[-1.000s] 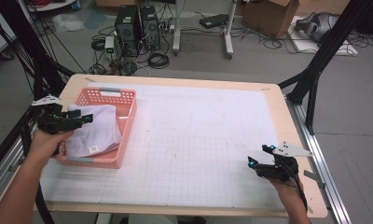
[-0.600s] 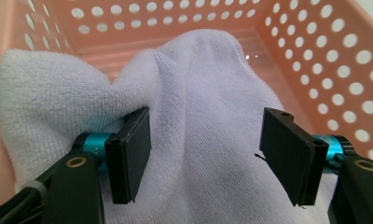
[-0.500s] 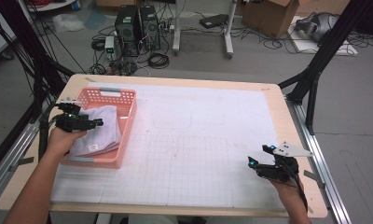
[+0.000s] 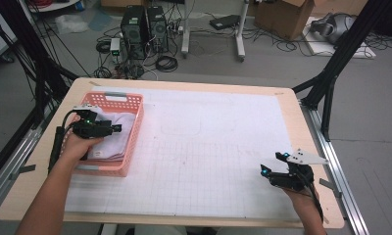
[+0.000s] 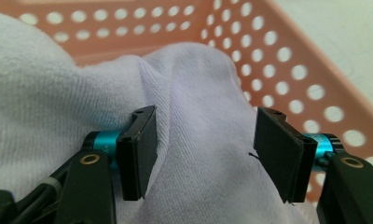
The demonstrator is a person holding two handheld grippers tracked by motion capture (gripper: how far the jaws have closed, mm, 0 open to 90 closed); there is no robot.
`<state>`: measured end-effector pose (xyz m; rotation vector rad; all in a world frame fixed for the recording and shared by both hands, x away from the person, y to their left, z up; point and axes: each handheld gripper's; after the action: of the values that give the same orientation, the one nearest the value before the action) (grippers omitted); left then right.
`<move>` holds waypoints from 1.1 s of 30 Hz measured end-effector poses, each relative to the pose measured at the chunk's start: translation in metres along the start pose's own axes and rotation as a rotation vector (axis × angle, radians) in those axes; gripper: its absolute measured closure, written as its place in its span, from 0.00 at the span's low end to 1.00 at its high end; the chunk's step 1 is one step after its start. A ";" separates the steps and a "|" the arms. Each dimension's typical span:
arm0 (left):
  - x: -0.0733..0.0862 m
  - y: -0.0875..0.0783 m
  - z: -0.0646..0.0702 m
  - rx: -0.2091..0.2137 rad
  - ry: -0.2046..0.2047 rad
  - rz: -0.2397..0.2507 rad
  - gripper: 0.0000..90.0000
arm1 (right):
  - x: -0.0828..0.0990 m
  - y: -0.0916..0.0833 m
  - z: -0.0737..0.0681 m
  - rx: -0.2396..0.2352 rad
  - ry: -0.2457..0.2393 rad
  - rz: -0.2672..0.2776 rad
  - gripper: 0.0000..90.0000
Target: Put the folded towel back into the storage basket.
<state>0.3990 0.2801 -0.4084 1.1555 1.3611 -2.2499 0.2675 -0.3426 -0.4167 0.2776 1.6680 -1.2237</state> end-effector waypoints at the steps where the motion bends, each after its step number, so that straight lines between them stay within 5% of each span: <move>1: -0.001 -0.001 0.001 -0.003 0.006 0.006 0.45 | 0.000 0.000 0.000 -0.001 0.002 -0.001 0.26; 6: -0.005 -0.009 -0.005 -0.128 -0.035 0.026 0.42 | 0.000 -0.001 0.001 0.001 0.004 0.003 0.26; 13: -0.003 -0.013 -0.020 -0.324 -0.076 -0.018 0.41 | 0.001 -0.001 0.001 0.000 0.001 0.002 0.26; 16: -0.005 -0.017 -0.020 -0.303 -0.116 0.027 0.41 | 0.001 -0.001 0.001 0.000 0.007 0.000 0.26; 19: -0.008 -0.027 -0.017 -0.243 -0.115 0.130 0.40 | 0.001 -0.002 0.001 0.001 0.013 0.003 0.26; 28: -0.005 -0.065 0.004 -0.068 -0.039 0.407 0.28 | -0.001 -0.004 0.000 0.004 0.011 0.018 0.26; 30: -0.001 -0.071 0.009 -0.058 -0.022 0.441 0.19 | -0.001 -0.004 -0.001 0.004 0.009 0.027 0.26; 33: 0.003 -0.077 0.018 -0.041 0.002 0.458 0.17 | -0.002 -0.005 -0.002 0.005 0.016 0.040 0.26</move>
<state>0.3433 0.3057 -0.3587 1.2981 1.0085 -1.8858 0.2644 -0.3424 -0.4124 0.3230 1.6661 -1.1989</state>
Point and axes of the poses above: each handheld gripper's, and its own axes: y roughly forward along the jaws, x roughly out of its underside, z roughly to its right, and after that the axes turned 4 degrees about -z, right-handed
